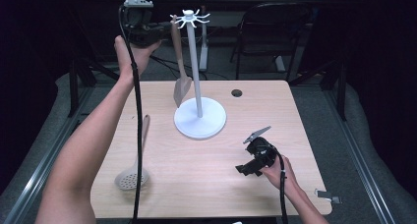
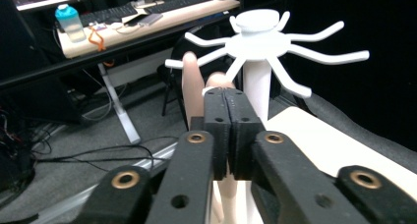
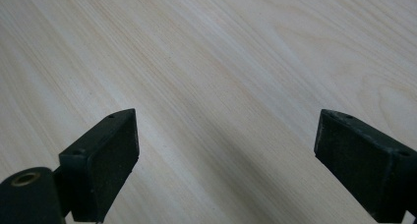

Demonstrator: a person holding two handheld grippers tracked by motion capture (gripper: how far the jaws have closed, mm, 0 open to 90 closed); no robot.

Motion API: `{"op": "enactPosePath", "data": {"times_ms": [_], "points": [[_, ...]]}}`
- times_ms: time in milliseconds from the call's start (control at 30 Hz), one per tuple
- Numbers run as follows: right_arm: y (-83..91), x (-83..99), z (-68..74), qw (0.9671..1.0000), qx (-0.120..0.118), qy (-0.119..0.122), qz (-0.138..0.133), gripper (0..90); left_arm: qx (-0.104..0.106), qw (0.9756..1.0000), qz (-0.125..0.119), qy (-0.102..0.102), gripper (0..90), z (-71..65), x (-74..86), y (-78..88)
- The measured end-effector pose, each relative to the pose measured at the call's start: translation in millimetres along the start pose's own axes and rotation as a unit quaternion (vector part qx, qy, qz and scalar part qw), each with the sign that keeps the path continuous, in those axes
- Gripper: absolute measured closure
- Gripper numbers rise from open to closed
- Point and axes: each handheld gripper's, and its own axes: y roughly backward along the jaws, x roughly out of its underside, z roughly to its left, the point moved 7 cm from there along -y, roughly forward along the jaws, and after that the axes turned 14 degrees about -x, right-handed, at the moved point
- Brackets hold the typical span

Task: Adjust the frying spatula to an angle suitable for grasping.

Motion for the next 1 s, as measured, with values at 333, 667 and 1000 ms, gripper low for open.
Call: {"op": "enactPosePath", "data": {"times_ms": [333,667,1000], "points": [[-0.8,-0.7,1.3,1.0,-0.005,-0.002,-0.005,9.5,0.007,0.9995,0.027,0.011,58.6,7.6,21.2,11.5],[-0.7,-0.2,1.4,1.0,-0.002,-0.002,0.004,9.4,-0.002,0.997,0.077,-0.006,31.3,5.4,59.9,15.0],[-0.7,0.9,-1.3,1.0,-0.001,0.0,0.006,9.3,-0.012,0.9924,0.121,-0.018,18.7,4.2,107.4,14.5]]}}
